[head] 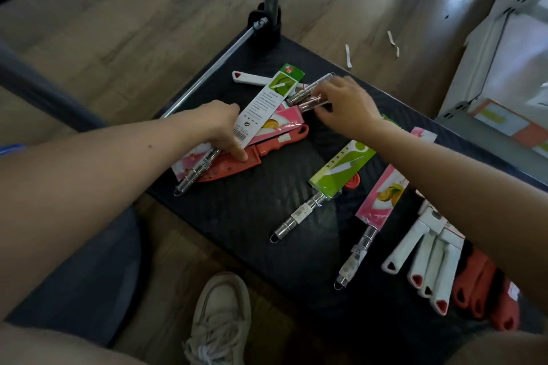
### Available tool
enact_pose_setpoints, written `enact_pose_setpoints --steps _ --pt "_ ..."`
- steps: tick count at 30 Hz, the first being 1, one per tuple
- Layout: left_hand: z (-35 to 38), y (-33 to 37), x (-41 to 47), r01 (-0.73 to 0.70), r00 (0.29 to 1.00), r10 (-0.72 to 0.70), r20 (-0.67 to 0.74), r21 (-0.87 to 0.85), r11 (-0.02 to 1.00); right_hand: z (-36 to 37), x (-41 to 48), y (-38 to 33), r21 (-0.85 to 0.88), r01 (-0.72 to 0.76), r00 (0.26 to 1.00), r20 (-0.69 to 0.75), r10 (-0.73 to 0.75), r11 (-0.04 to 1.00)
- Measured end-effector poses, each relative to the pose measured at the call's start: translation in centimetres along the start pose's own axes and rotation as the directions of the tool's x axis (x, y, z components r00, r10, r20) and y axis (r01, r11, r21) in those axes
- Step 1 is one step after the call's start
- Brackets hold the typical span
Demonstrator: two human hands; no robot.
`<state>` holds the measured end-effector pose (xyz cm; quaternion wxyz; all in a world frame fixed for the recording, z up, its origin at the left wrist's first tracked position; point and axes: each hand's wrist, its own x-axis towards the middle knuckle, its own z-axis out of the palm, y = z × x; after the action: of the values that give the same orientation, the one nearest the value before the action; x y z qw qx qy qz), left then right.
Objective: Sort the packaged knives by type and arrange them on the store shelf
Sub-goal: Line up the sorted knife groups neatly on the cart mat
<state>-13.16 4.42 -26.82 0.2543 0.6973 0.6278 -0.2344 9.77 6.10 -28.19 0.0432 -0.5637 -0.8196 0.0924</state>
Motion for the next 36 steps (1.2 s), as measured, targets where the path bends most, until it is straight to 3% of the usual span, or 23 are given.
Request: enact_pose_setpoints --steps 2,5,12,20,26,31,36 --pt "0.2 -0.3 0.0 -0.018 1.000 0.018 0.005 0.031 0.999 0.3 0.2 0.6 -0.146 -0.052 0.996 0.059 0.062 0.988" --pt "0.3 -0.9 -0.1 -0.044 0.999 0.043 0.030 0.041 0.998 0.9 0.2 1.1 -0.252 -0.003 0.989 0.144 0.040 0.968" --pt "-0.4 -1.0 -0.1 -0.064 0.998 0.065 0.006 -0.046 0.997 0.3 -0.2 1.4 -0.199 0.046 0.984 0.180 -0.009 0.979" --pt "-2.3 -0.4 -0.2 -0.098 0.995 0.093 -0.047 -0.125 0.987 -2.0 -0.8 2.9 -0.278 0.063 0.987 0.162 -0.018 0.958" --pt "-5.3 2.7 -0.1 -0.141 0.979 0.088 -0.184 -0.297 0.944 -4.3 -2.5 6.1 -0.228 -0.134 0.984 0.086 0.157 0.964" --pt "-6.3 6.1 0.1 -0.206 0.959 0.091 -0.268 -0.440 0.874 -5.3 -4.9 8.2 -0.203 -0.325 0.939 0.051 0.341 0.924" --pt "-5.7 10.3 0.4 -0.203 0.968 0.111 -0.223 -0.447 0.871 -5.6 -7.8 9.5 -0.187 -0.459 0.876 0.067 0.477 0.869"
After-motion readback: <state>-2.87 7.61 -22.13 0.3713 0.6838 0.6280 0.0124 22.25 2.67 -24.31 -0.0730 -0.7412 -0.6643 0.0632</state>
